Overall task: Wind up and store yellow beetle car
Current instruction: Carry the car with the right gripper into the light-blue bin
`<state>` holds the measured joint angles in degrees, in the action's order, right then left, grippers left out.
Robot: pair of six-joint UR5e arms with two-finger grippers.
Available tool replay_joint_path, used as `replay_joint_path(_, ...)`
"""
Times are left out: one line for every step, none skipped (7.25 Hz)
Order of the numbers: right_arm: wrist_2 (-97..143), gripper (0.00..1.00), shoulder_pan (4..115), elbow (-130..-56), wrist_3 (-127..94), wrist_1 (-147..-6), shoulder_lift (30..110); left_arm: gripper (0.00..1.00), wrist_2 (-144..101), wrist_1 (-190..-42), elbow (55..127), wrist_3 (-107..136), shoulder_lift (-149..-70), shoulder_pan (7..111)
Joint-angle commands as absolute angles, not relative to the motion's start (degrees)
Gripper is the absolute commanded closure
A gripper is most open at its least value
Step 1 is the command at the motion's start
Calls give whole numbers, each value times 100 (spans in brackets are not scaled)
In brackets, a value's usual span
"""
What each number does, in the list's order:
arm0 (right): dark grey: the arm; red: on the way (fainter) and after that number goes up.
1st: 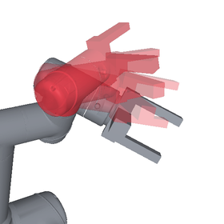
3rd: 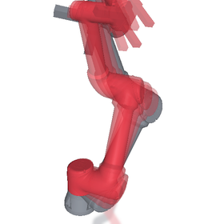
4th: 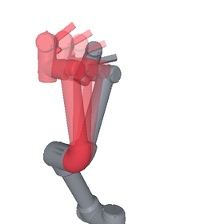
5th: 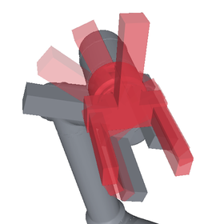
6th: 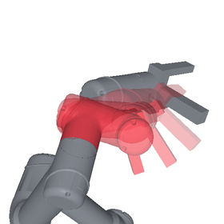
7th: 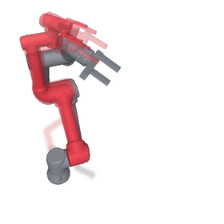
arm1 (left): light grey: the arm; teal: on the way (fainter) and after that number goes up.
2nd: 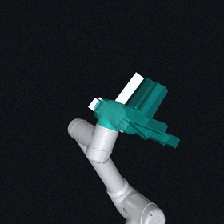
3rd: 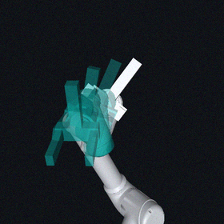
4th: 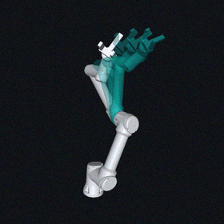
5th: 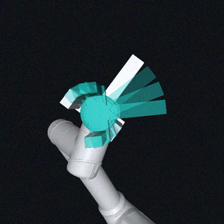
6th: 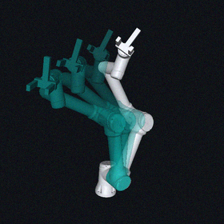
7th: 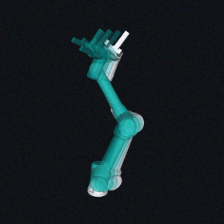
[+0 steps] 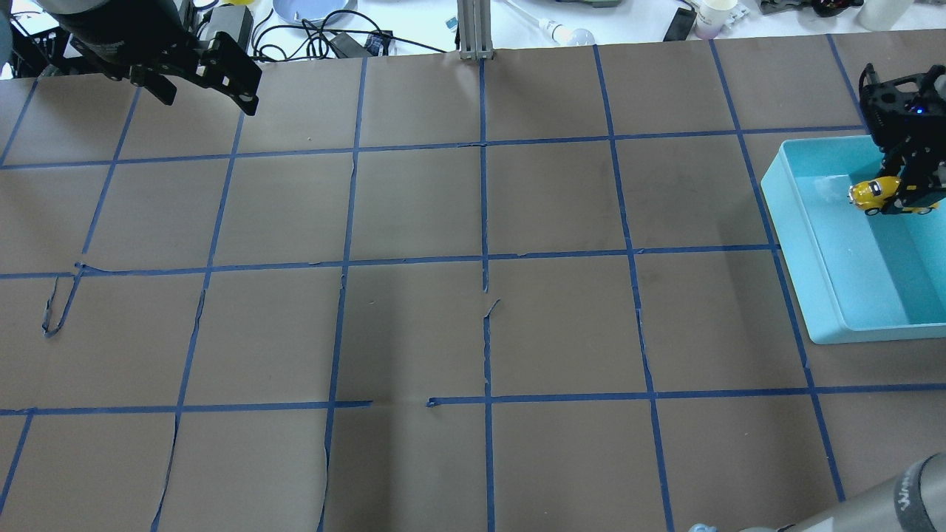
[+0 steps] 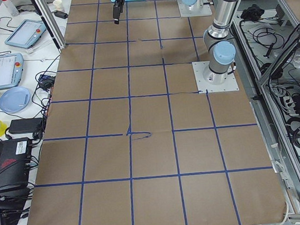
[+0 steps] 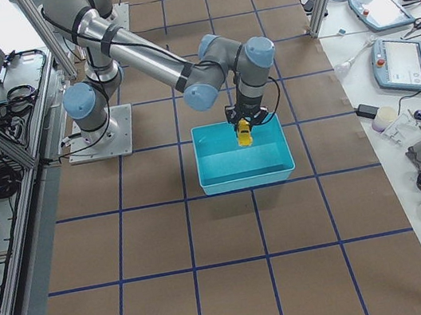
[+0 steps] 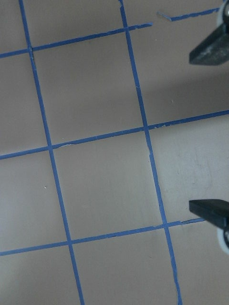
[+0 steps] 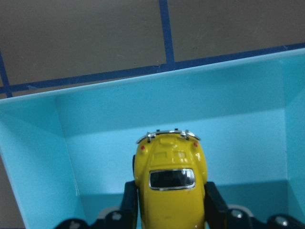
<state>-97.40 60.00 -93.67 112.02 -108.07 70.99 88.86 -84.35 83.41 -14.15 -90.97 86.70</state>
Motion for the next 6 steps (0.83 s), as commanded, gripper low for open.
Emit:
replay_joint_path(-9773, 100, 5845, -9833, 11250, -11458, 6796, 0, 8886, -8437, 8341, -1415, -9097, 8675)
replay_joint_path(-9765, 96, 5845, -9878, 11241, -11609, 6594, 0, 8894, -8446, 8341, -1415, -9088, 8675)
replay_joint_path(-9765, 94, 5845, -9888, 11233, -11619, 6540, 0, 8886, -8446, 8341, -1415, -9088, 8666)
replay_joint_path(-9730, 57, 5845, -9888, 11224, -11610, 6539, 0, 8894, -8446, 8350, -1415, -9070, 8675)
replay_joint_path(-9686, 16, 5845, -9879, 11171, -11602, 6556, 0, 8895, -8438, 8411, -1415, -9044, 8675)
replay_joint_path(-9677, 0, 5845, -9827, 11154, -11584, 6626, 0, 8895, -8438, 8481, -1415, -8992, 8675)
